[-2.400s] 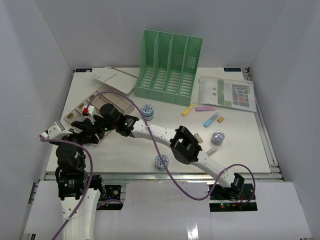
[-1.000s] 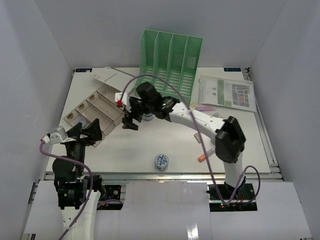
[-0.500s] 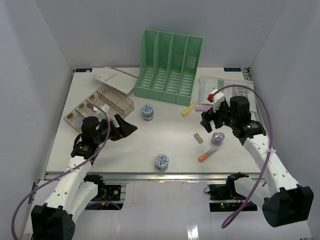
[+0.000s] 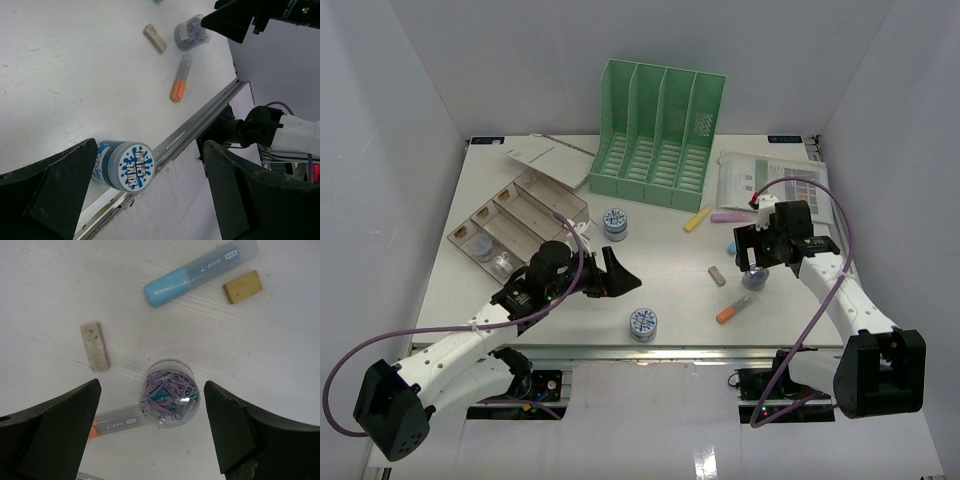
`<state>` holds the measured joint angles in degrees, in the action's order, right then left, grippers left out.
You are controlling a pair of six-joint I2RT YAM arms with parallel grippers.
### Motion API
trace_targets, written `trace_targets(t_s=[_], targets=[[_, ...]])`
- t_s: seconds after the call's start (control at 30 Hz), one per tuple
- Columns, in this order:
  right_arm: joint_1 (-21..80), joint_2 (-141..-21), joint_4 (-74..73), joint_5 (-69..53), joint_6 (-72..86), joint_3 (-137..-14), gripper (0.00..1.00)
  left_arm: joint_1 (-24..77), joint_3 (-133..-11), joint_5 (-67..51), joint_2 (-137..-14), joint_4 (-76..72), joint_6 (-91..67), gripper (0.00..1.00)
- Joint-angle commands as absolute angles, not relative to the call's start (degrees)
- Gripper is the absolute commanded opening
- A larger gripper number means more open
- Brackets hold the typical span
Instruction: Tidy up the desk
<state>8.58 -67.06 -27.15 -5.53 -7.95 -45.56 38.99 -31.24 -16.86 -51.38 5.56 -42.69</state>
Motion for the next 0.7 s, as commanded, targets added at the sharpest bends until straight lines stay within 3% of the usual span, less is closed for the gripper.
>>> trace_targets(t_s=[0.0, 0.47, 0.67], targets=[[8.1, -68.6, -27.1, -3.7, -6.6, -46.2, 0.9, 40.4, -29.0, -13.1, -49.2, 3.9, -45.0, 0.98], [7.4, -74.7, -27.6, -4.2, -7.6, -45.8, 1.0, 41.3, -27.7, -12.9, -45.8, 4.0, -46.0, 0.98], [7.4, -77.1, -29.0, -4.6, -8.0, -46.9, 0.89, 41.4, -28.6, -12.7, -44.3, 5.2, -45.1, 0.98]])
